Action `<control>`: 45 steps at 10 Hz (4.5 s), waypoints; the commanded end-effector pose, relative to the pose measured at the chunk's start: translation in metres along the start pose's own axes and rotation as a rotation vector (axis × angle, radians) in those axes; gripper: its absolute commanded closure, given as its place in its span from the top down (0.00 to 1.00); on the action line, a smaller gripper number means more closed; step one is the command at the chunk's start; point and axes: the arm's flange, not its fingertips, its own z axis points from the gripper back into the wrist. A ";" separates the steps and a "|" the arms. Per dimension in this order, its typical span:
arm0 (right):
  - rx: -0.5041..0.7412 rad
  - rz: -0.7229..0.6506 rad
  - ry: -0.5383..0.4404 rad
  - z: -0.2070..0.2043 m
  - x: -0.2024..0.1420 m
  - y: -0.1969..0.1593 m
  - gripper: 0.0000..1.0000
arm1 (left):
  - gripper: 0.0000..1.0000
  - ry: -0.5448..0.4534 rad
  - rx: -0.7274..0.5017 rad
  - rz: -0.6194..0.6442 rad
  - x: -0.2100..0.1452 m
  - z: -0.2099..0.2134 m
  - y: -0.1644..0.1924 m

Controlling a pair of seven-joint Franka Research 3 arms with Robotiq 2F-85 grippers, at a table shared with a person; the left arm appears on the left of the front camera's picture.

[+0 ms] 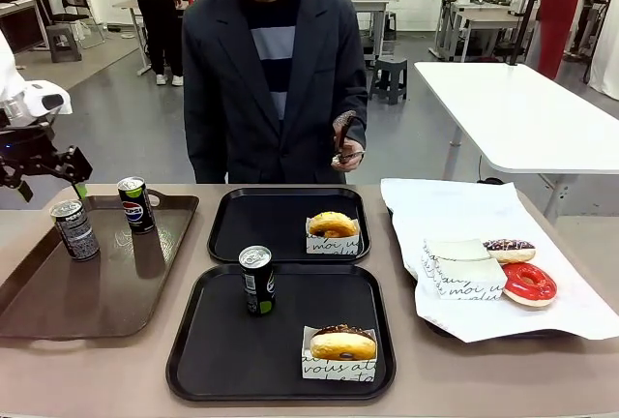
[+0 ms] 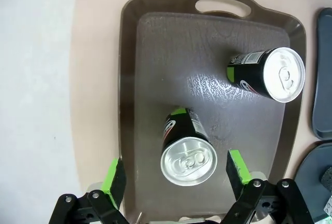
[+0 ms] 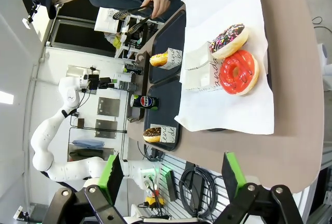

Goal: Set up donuts and drinks on trays.
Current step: Pick up one Pepsi coke from the Handle tray and place it on the Flat Tray without a Pepsi coke.

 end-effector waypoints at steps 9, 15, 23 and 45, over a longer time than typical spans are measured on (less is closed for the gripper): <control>0.025 0.020 -0.017 0.000 0.003 -0.001 1.00 | 1.00 0.008 0.036 -0.021 -0.005 -0.044 -0.016; 0.025 0.020 -0.017 0.000 0.003 -0.001 1.00 | 0.90 0.017 0.025 -0.013 0.000 -0.052 -0.011; 0.025 0.020 -0.017 0.000 0.003 -0.001 1.00 | 0.00 0.041 0.039 -0.010 -0.005 -0.039 -0.014; 0.025 0.020 -0.017 0.000 0.003 -0.001 1.00 | 0.59 0.063 -0.113 -0.533 -0.028 0.094 -0.205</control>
